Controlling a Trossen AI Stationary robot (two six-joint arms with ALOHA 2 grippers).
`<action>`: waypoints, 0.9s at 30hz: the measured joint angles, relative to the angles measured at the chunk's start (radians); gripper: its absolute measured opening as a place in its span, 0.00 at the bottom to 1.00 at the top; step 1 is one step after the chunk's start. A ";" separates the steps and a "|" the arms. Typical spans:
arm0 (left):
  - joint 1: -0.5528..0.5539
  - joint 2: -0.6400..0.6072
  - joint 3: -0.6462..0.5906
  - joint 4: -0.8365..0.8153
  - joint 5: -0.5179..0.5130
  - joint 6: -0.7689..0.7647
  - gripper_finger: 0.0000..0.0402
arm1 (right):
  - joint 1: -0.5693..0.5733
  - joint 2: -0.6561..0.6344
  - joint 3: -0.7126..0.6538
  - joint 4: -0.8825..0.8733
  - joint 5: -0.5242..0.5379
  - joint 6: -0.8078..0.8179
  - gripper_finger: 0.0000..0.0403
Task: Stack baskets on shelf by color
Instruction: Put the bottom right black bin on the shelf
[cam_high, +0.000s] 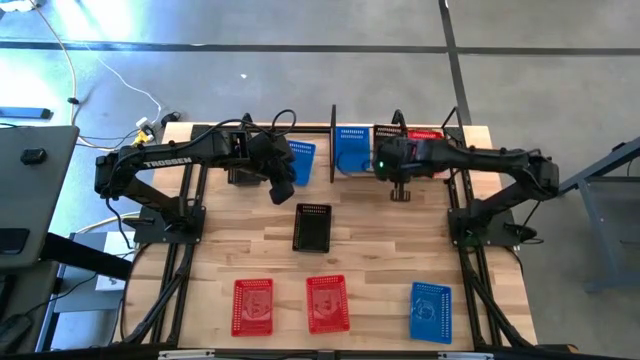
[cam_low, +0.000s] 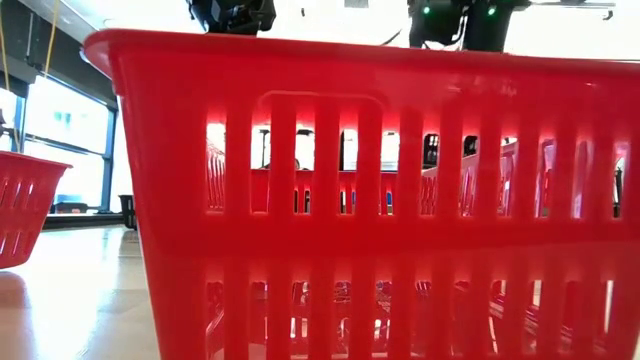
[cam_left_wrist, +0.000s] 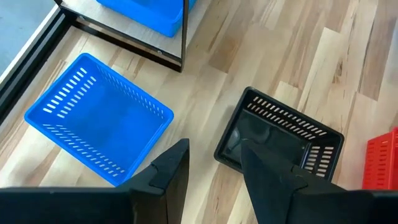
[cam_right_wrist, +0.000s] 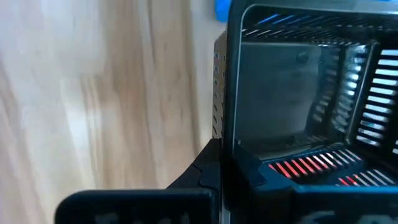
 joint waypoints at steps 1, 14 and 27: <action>0.000 0.000 0.000 0.000 0.000 -0.005 0.33 | -0.025 0.000 0.000 0.018 -0.024 -0.029 0.00; 0.000 0.000 0.000 0.000 0.000 -0.008 0.33 | -0.225 0.011 0.000 0.054 -0.183 -0.199 0.00; 0.000 0.000 0.000 0.000 0.000 -0.031 0.33 | -0.220 0.116 0.000 0.034 -0.208 -0.204 0.00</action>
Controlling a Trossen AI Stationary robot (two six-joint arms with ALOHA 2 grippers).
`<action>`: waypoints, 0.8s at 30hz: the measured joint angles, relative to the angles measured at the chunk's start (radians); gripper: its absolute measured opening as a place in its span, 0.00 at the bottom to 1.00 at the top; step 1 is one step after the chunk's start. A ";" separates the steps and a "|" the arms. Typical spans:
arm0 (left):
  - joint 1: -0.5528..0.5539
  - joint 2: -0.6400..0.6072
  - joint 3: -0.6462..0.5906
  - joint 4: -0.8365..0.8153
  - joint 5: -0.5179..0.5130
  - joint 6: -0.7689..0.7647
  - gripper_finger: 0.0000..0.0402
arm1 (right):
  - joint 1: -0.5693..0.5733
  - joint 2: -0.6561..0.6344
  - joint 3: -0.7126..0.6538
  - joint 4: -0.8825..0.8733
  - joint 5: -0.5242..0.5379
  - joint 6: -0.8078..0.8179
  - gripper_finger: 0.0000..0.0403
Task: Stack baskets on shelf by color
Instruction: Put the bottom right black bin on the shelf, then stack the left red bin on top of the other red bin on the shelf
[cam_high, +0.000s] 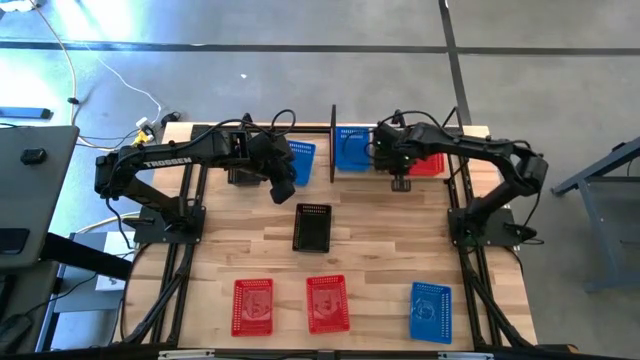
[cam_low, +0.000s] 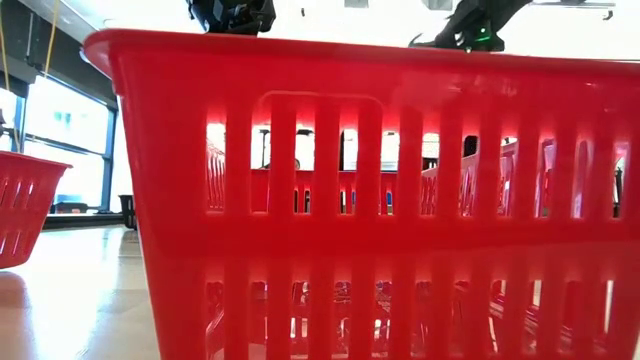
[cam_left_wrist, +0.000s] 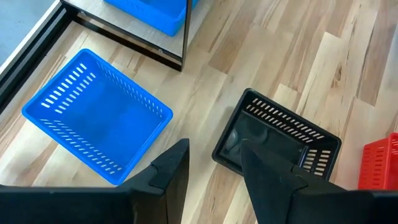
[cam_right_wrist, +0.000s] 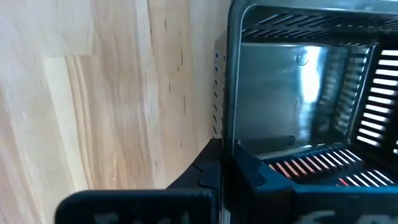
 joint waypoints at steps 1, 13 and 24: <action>0.000 0.000 0.000 0.000 0.000 0.000 0.33 | 0.000 0.009 0.000 -0.001 0.000 0.000 0.00; 0.000 0.000 0.000 -0.010 0.015 -0.077 0.33 | 0.005 0.032 0.000 -0.010 -0.015 0.000 0.02; 0.000 0.000 0.000 -0.010 0.052 -0.079 0.33 | 0.005 0.032 0.012 -0.031 -0.004 0.039 0.22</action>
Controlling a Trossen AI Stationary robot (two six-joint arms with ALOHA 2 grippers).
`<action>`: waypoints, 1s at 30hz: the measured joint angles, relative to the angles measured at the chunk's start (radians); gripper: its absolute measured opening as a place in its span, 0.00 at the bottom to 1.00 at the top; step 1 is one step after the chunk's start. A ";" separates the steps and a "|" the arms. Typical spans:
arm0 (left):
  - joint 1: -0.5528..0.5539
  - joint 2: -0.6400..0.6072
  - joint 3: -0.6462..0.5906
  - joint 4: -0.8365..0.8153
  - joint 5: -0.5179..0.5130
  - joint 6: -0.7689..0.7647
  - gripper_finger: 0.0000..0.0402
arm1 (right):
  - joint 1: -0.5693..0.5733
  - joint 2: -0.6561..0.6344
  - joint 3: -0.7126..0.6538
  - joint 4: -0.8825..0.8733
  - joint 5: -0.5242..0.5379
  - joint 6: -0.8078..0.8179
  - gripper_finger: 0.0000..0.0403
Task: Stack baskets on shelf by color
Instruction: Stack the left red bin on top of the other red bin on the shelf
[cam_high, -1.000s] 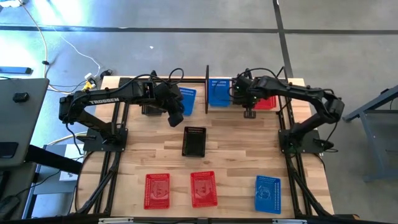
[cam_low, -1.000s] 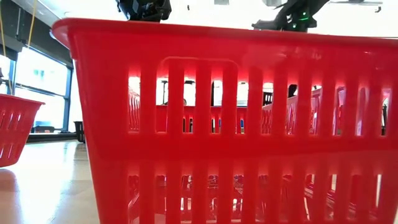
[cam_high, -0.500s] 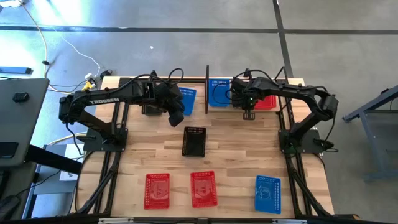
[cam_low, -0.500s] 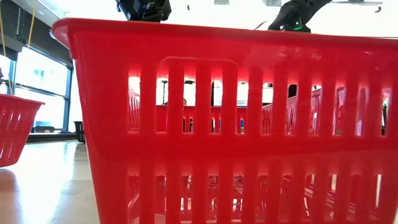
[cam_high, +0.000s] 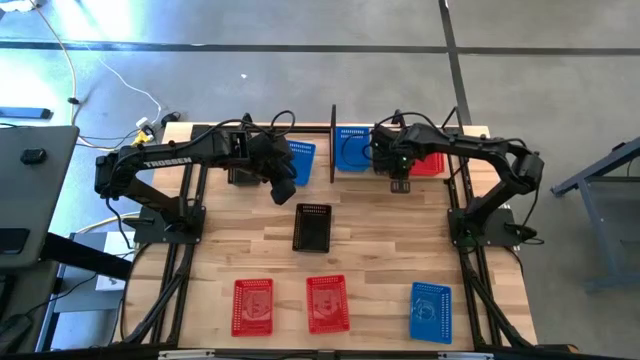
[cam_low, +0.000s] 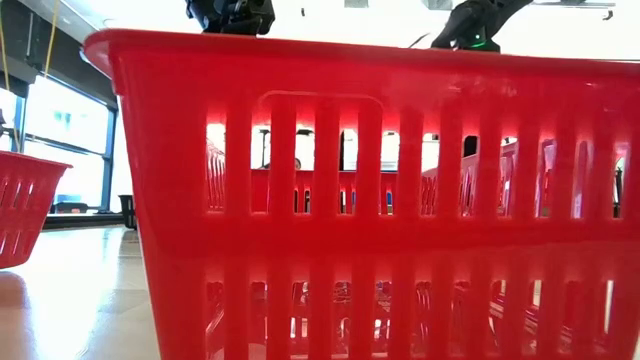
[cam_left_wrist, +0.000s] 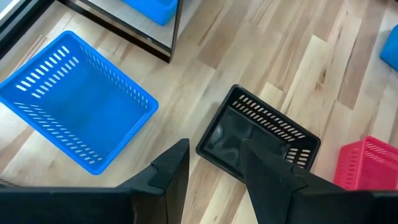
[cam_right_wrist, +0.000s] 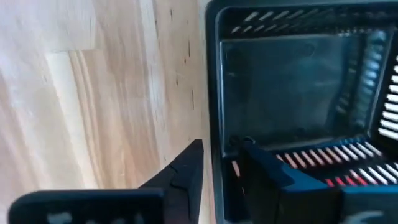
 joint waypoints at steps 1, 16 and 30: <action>0.000 0.000 0.000 -0.001 0.000 -0.002 0.33 | 0.000 0.000 0.011 -0.014 -0.001 0.018 0.23; -0.005 0.000 0.000 -0.166 0.012 -0.056 0.33 | 0.054 -0.001 0.159 -0.252 -0.015 0.343 0.23; -0.152 0.000 -0.062 -0.341 -0.026 -0.170 0.33 | 0.355 -0.001 0.166 -0.265 -0.011 0.781 0.23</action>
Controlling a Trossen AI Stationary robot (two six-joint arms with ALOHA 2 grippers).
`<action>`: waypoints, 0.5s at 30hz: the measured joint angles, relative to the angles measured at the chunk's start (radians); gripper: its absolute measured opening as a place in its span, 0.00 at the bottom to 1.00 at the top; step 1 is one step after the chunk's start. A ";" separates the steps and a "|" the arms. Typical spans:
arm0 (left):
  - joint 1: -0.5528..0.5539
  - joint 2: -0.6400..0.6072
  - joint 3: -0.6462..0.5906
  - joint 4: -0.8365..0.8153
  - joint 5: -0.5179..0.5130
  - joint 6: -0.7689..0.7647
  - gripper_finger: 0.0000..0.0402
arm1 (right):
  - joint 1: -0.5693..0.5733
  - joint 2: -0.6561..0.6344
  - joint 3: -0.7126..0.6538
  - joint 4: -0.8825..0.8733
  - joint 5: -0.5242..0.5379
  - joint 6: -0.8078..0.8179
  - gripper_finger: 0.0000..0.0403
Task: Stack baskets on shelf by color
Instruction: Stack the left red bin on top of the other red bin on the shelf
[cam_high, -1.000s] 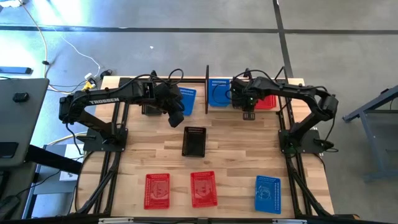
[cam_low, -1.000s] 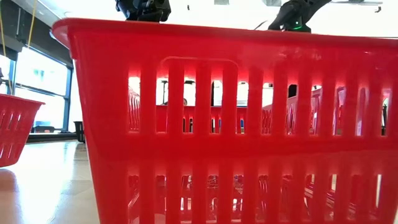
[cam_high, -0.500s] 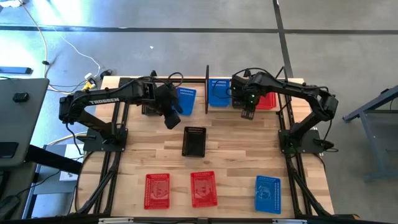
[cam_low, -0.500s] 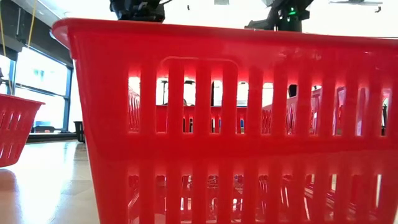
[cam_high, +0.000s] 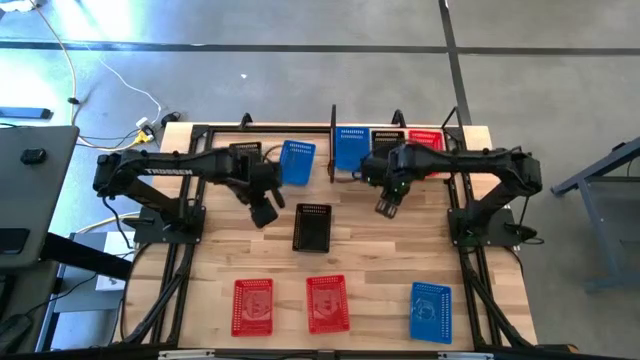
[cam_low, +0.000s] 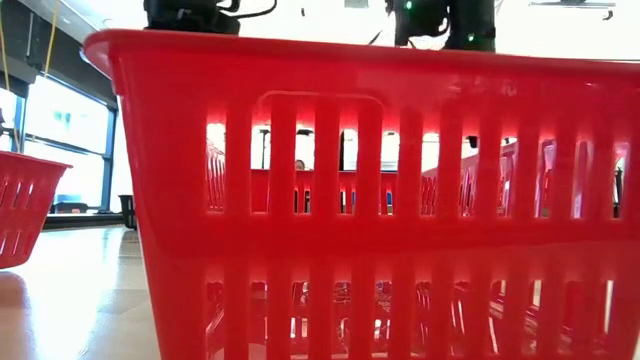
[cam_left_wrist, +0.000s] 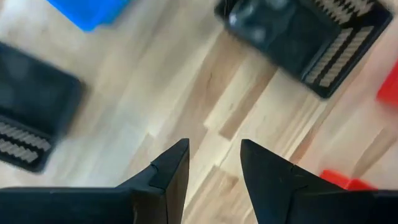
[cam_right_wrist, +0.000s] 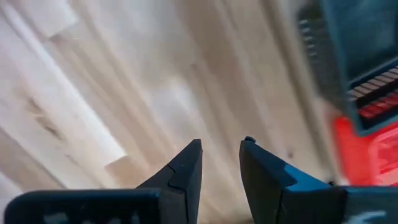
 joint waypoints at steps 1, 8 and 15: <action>-0.016 0.000 -0.013 -0.004 0.000 -0.014 0.33 | 0.024 0.000 0.000 0.000 0.000 0.029 0.23; -0.130 0.000 -0.085 -0.005 0.000 -0.147 0.33 | 0.170 0.000 0.000 0.000 0.000 0.183 0.23; -0.258 0.000 -0.119 -0.002 0.000 -0.396 0.33 | 0.251 0.000 -0.001 0.000 0.000 0.185 0.23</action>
